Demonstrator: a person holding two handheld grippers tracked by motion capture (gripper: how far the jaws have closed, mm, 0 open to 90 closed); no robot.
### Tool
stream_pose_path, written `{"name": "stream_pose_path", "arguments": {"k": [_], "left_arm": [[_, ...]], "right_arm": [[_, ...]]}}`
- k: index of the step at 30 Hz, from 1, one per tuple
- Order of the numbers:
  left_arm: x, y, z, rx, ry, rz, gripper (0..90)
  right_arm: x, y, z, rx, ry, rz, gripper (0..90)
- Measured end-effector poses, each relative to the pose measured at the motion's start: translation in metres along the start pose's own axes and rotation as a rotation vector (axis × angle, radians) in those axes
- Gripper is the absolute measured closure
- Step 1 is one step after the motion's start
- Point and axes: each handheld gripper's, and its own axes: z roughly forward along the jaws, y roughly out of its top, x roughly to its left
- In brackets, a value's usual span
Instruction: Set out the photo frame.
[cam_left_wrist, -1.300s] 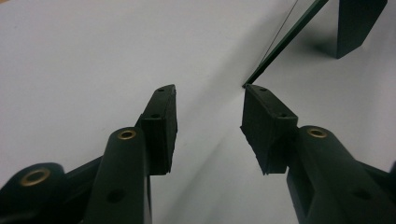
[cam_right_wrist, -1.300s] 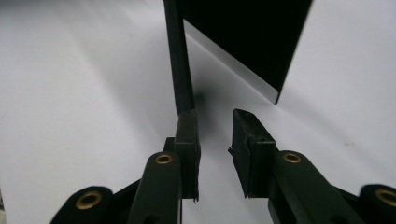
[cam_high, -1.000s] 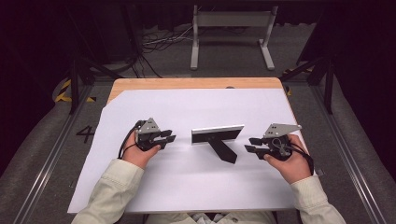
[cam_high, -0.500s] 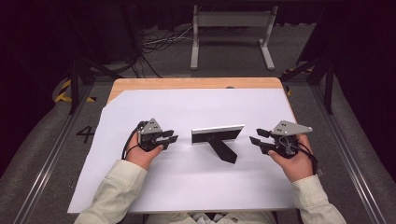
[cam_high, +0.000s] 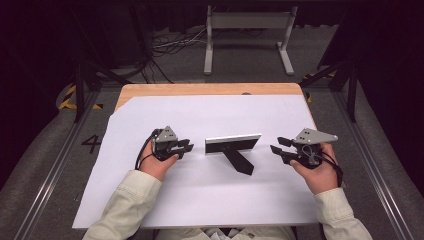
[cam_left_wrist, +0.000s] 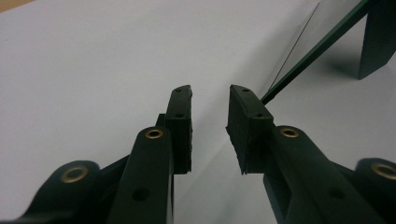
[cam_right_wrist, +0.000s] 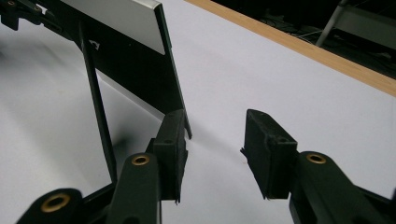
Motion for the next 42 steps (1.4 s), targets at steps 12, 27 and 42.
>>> {"name": "stream_pose_path", "arguments": {"k": [12,27,42], "left_arm": [[-0.003,0.015,0.022,0.071,-0.063,0.018,77.9],[-0.01,0.017,0.049,0.19,-0.111,0.085,88.0],[-0.014,0.019,0.05,0.241,-0.128,0.185,90.0]], "right_arm": [[-0.003,-0.01,-0.012,0.036,0.007,0.004,68.0],[-0.006,-0.015,-0.026,0.034,-0.014,0.014,71.3],[-0.006,-0.012,-0.031,0.018,-0.008,0.014,71.2]]}}
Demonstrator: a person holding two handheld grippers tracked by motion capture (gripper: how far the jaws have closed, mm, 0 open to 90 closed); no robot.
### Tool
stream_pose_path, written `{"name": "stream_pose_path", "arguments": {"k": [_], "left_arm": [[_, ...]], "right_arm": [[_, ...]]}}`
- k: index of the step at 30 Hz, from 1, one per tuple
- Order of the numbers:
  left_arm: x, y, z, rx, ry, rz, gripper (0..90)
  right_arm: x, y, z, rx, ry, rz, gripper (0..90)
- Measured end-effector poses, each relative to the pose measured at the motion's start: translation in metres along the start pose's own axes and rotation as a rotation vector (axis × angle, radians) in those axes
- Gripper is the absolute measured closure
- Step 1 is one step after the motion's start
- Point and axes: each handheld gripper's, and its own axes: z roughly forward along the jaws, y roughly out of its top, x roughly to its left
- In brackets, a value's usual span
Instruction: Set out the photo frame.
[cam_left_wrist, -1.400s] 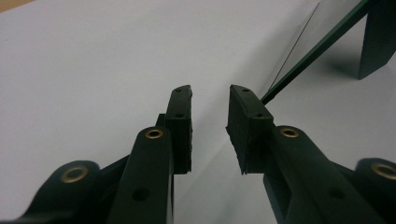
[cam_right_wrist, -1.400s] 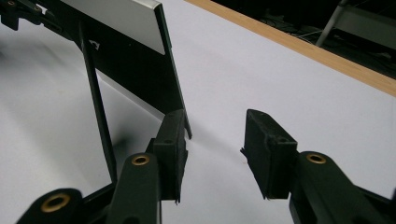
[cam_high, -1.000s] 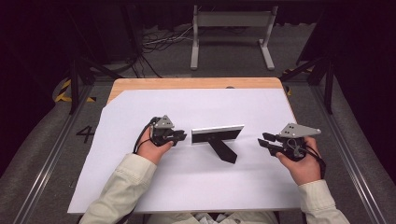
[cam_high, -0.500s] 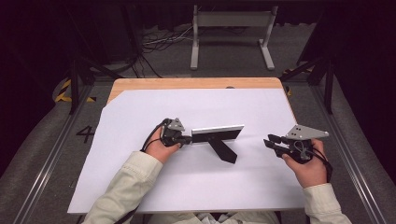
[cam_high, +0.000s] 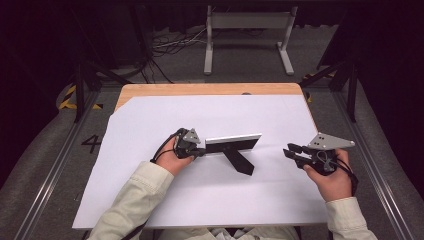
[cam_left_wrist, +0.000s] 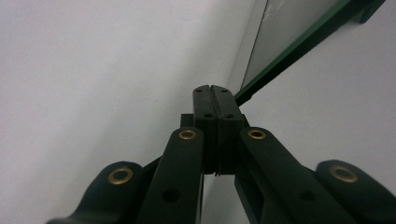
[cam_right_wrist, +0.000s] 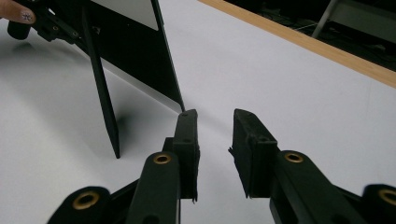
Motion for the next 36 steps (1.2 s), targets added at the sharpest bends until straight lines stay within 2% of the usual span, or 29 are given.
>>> {"name": "stream_pose_path", "arguments": {"k": [13,22,31,36], "left_arm": [[-0.014,0.005,-0.001,0.046,-0.056,0.09,90.0],[-0.025,0.01,-0.002,0.09,-0.121,0.178,90.0],[-0.035,0.013,-0.001,0.119,-0.175,0.22,90.0],[-0.043,0.016,-0.001,0.139,-0.213,0.261,90.0]], "right_arm": [[-0.002,0.002,-0.005,-0.011,0.001,0.008,71.2],[-0.004,0.002,-0.007,-0.015,0.002,0.014,71.1],[-0.004,0.003,-0.007,-0.016,0.01,0.022,70.3],[-0.004,0.004,-0.009,-0.02,0.02,0.038,68.9]]}}
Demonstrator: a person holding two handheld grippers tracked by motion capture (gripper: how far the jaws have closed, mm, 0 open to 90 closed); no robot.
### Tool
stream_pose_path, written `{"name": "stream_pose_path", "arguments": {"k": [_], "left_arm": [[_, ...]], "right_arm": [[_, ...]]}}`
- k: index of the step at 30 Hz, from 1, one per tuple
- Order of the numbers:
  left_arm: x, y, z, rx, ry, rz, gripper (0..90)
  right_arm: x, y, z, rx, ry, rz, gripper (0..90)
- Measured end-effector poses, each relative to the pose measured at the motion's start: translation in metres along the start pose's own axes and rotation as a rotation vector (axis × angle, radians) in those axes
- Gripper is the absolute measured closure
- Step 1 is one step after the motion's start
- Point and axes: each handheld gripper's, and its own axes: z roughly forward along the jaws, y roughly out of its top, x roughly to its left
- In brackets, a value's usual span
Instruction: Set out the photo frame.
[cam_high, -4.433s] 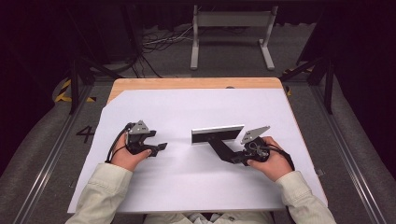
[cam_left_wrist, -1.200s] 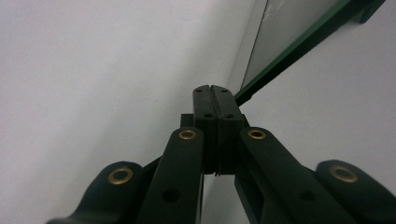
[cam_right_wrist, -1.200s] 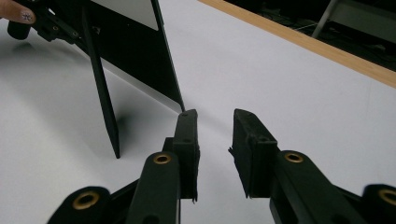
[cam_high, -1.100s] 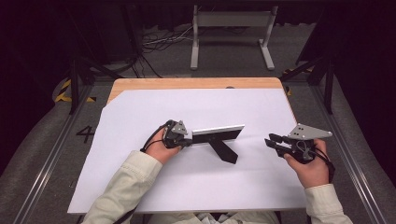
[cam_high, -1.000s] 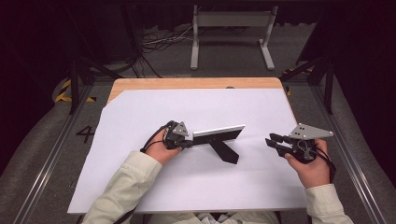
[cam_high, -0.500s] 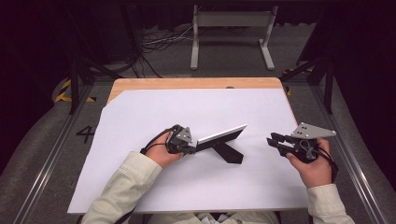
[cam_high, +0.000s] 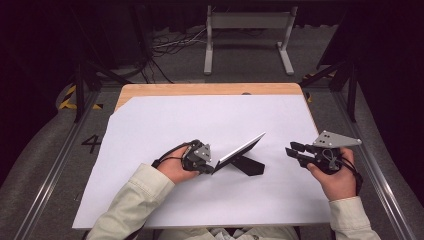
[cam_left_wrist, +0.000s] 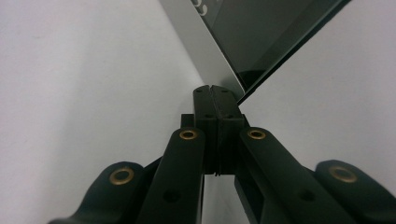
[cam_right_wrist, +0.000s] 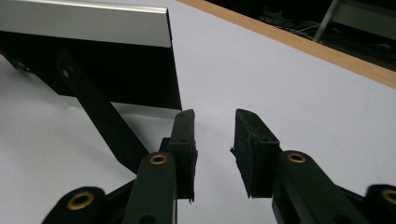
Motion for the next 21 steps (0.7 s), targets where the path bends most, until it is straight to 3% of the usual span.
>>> {"name": "stream_pose_path", "arguments": {"k": [10,21], "left_arm": [[-0.014,0.011,0.004,0.037,-0.059,0.072,90.0],[-0.023,0.019,0.008,0.058,-0.099,0.121,90.0]], "right_arm": [[0.0,0.001,-0.003,0.007,0.026,0.026,73.2],[0.0,0.002,-0.005,0.01,0.033,0.033,74.2]]}}
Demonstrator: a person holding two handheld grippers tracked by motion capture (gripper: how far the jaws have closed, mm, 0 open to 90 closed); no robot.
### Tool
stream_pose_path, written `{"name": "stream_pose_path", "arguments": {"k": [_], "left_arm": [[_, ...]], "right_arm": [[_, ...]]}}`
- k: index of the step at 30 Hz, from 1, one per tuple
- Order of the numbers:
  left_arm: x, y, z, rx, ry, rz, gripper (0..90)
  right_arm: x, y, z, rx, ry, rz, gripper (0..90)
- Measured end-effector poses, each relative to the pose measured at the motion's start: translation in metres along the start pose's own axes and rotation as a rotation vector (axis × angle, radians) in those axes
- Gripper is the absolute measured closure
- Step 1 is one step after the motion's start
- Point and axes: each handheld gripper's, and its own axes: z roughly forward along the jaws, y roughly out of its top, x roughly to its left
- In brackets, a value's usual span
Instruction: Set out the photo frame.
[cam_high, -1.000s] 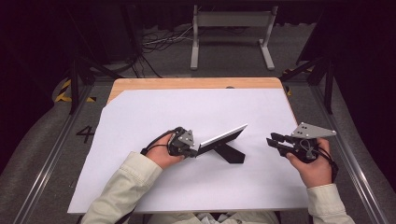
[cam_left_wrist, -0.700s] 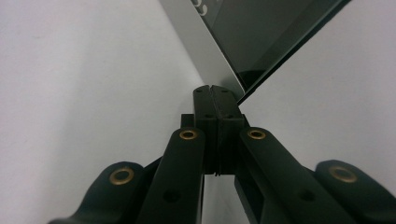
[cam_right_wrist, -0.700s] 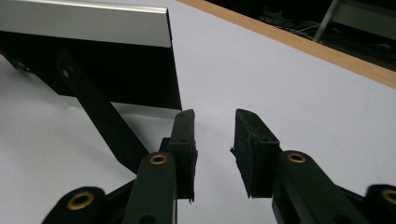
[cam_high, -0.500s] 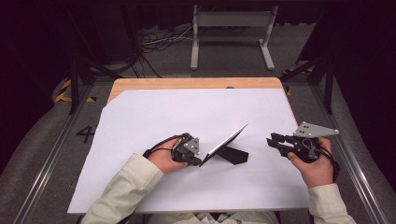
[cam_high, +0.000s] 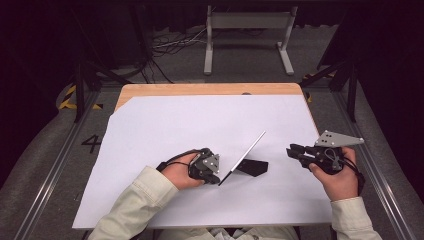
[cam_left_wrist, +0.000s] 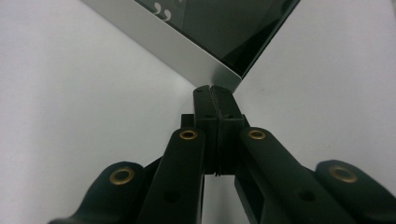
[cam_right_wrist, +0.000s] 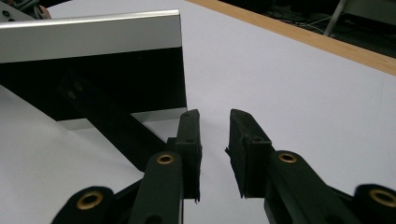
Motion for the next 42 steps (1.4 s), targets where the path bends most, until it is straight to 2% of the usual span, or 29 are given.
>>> {"name": "stream_pose_path", "arguments": {"k": [6,14,16,19,21,26,33,42], "left_arm": [[-0.006,0.007,0.004,0.004,-0.014,0.016,90.0],[-0.014,0.018,0.01,0.009,-0.048,0.06,90.0],[-0.016,0.021,0.013,0.001,-0.075,0.066,90.0],[-0.018,0.025,0.016,-0.004,-0.087,0.076,90.0],[-0.021,0.028,0.02,-0.017,-0.112,0.078,90.0],[-0.024,0.037,0.027,-0.039,-0.117,0.086,90.0],[-0.026,0.045,0.033,-0.064,-0.102,0.085,90.0],[-0.025,0.06,0.041,-0.079,-0.117,0.103,90.0]], "right_arm": [[-0.001,0.0,-0.001,0.002,0.0,0.0,74.3],[-0.001,0.0,-0.003,0.0,-0.004,0.005,74.3],[-0.002,0.0,-0.004,-0.003,-0.004,0.006,74.2],[-0.002,0.0,-0.004,-0.005,-0.003,0.008,74.0],[-0.002,0.001,-0.005,-0.005,-0.006,0.008,74.0],[-0.003,0.001,-0.007,-0.009,-0.01,0.008,74.0],[-0.003,0.001,-0.01,-0.018,-0.014,0.013,73.6],[-0.005,-0.006,-0.021,-0.022,-0.041,0.035,73.4]]}}
